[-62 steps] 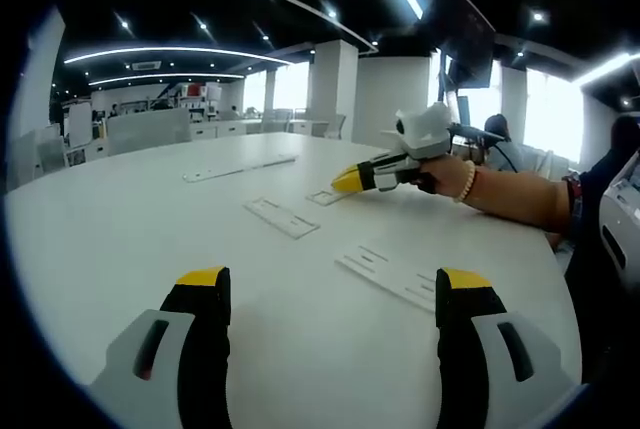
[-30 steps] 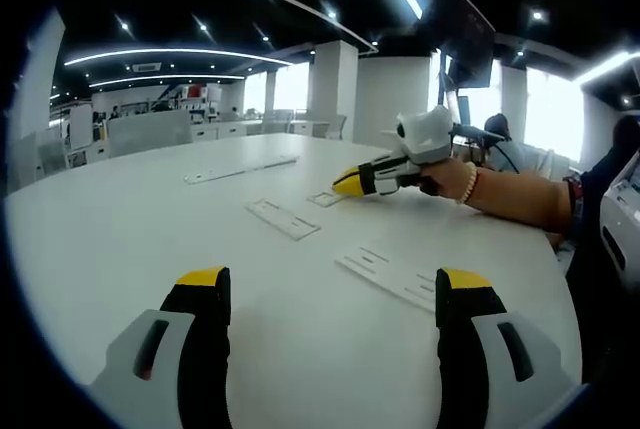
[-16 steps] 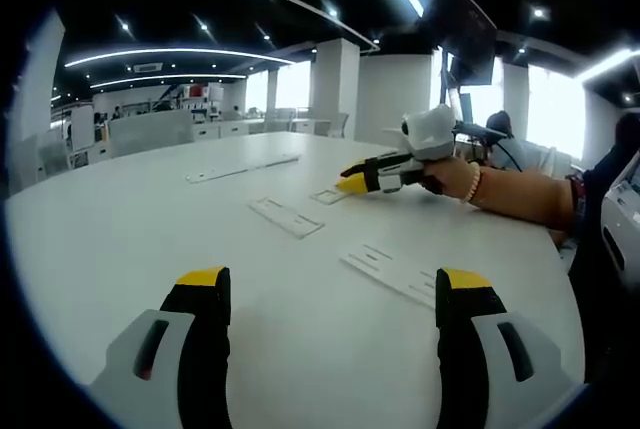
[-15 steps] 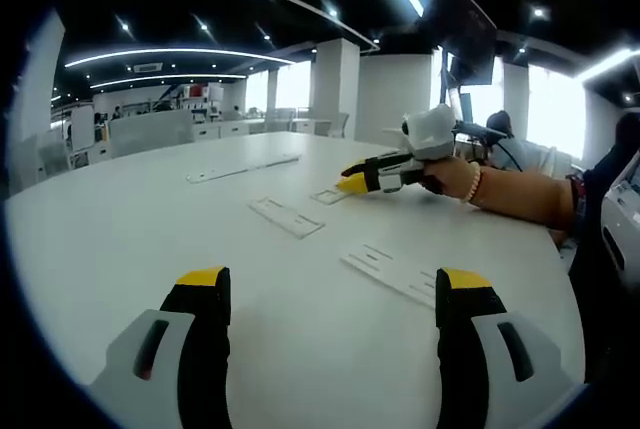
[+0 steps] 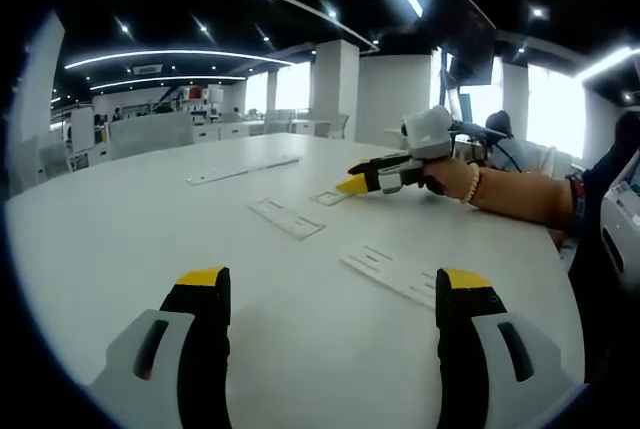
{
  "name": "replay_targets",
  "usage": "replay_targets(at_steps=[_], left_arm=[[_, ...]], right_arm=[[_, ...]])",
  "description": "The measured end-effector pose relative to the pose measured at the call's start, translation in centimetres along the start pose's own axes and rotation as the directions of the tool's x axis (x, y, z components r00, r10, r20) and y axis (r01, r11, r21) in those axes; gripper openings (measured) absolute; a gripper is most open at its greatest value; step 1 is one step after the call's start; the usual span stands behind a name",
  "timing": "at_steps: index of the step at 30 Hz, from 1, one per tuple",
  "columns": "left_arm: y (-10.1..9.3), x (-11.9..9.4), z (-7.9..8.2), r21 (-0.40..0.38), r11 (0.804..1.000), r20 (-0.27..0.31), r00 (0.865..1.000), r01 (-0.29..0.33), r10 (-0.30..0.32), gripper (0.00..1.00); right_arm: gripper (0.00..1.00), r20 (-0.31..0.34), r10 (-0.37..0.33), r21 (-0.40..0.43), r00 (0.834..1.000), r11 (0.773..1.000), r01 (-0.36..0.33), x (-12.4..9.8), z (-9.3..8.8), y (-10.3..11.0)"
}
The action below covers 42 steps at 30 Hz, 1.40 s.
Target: Locate the socket holder cover, grip the socket holder cover, clip it into the socket holder slot.
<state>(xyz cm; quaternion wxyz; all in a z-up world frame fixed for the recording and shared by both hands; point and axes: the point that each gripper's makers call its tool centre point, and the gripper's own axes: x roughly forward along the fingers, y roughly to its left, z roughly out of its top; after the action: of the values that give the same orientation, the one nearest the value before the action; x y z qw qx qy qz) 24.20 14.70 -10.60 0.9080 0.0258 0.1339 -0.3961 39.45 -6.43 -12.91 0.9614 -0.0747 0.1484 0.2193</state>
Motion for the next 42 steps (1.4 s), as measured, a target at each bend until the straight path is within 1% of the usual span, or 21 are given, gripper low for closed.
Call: replay_targets(at_steps=[5, 7, 9, 15, 26, 42], left_arm=[[-0.07, -0.04, 0.02, 0.001, 1.000, 0.001, 1.000, 0.001, -0.001, 0.83], [-0.07, -0.04, 0.01, 0.001, 1.000, 0.000, 1.000, 0.000, 0.000, 0.83], [-0.07, -0.04, -0.01, 0.000, 1.000, 0.000, 1.000, 0.000, 0.000, 0.83], [0.00, -0.07, 0.01, 0.001, 1.000, 0.001, 1.000, -0.002, 0.002, 0.83], [0.08, -0.07, -0.03, 0.002, 1.000, -0.002, 1.000, -0.003, 0.003, 0.83], [-0.06, 0.00, -0.03, 0.002, 1.000, -0.002, 1.000, -0.004, 0.004, 0.83]], right_arm=[[0.61, 0.000, -0.026, 0.022, 1.000, 0.999, 0.026, -0.09, -0.13, -0.55], [0.62, 0.001, -0.023, 0.040, 1.000, 0.999, 0.023, -0.08, -0.24, -0.61], [0.62, -0.001, -0.018, 0.077, 1.000, 0.997, 0.018, -0.01, -0.43, -0.75], [0.63, -0.005, -0.005, 0.128, 1.000, 0.992, 0.005, 0.05, -0.72, -0.80], [0.62, 0.001, -0.005, 0.115, 1.000, 0.993, 0.005, 0.08, -0.67, -0.71], [0.63, 0.003, -0.012, 0.117, 1.000, 0.993, 0.012, -0.04, -0.67, -0.57]])
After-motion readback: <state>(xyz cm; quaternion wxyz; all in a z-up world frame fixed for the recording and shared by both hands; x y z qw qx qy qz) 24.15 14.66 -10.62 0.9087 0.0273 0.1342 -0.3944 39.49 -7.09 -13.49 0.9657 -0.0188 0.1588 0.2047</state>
